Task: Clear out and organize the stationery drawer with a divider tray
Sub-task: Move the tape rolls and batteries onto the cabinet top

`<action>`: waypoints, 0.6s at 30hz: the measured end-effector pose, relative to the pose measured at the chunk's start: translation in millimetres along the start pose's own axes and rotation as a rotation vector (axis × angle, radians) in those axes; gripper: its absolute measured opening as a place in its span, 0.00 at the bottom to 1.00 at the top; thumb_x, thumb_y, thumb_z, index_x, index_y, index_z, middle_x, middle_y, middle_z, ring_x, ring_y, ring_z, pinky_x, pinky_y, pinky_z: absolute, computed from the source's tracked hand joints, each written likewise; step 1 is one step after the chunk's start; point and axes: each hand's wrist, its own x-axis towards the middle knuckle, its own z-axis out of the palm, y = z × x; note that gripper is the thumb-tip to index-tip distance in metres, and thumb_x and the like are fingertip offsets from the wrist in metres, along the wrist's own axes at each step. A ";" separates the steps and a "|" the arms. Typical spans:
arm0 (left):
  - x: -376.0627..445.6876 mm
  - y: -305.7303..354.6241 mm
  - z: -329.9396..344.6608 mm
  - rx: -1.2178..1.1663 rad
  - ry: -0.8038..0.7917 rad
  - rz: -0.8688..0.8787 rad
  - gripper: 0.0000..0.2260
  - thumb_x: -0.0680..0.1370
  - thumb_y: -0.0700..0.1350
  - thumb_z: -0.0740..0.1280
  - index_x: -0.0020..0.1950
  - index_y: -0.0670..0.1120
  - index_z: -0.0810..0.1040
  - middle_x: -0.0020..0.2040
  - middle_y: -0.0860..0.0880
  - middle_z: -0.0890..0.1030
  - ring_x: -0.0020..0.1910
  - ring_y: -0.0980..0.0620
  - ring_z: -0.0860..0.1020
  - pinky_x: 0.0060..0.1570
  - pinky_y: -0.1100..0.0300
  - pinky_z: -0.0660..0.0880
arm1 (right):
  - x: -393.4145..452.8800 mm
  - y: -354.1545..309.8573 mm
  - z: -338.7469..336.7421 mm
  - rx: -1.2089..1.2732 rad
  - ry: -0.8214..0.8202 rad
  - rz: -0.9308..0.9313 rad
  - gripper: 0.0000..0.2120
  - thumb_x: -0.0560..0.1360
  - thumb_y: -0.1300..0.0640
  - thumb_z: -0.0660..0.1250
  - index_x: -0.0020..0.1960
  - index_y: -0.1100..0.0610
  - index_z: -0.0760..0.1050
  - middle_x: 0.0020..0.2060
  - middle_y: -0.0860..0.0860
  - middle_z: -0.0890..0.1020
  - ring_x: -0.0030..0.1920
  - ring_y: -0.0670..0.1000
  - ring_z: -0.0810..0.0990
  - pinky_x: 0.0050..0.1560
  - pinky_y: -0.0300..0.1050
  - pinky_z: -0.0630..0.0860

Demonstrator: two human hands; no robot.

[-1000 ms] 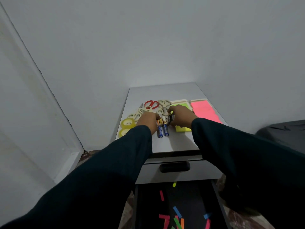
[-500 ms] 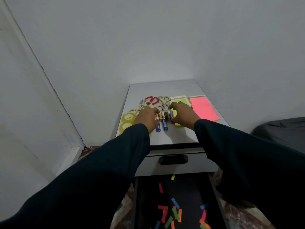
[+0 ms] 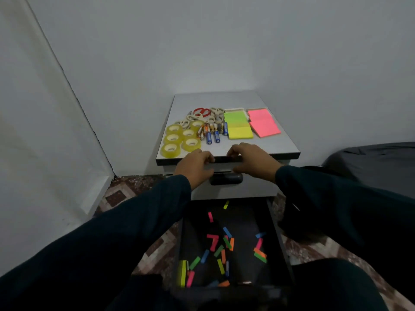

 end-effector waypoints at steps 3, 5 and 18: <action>-23.0 -2.6 17.7 0.010 -0.047 -0.012 0.13 0.74 0.44 0.69 0.58 0.47 0.77 0.55 0.47 0.76 0.52 0.49 0.75 0.51 0.57 0.73 | -20.9 1.3 18.3 -0.027 -0.054 0.001 0.21 0.70 0.56 0.73 0.62 0.57 0.73 0.58 0.55 0.76 0.57 0.54 0.75 0.56 0.44 0.70; -39.1 -7.5 34.6 0.016 -0.108 -0.020 0.14 0.74 0.45 0.69 0.59 0.47 0.76 0.57 0.47 0.76 0.52 0.50 0.75 0.50 0.60 0.71 | -34.9 4.8 34.5 -0.036 -0.109 0.017 0.21 0.70 0.56 0.73 0.61 0.57 0.73 0.59 0.54 0.77 0.58 0.53 0.76 0.56 0.44 0.71; -93.8 -59.9 130.2 0.079 -0.416 -0.071 0.14 0.75 0.45 0.69 0.60 0.46 0.75 0.57 0.47 0.75 0.51 0.50 0.76 0.52 0.58 0.72 | -86.4 52.7 145.0 -0.055 -0.405 0.087 0.19 0.73 0.58 0.69 0.63 0.57 0.73 0.60 0.54 0.76 0.60 0.52 0.75 0.59 0.45 0.72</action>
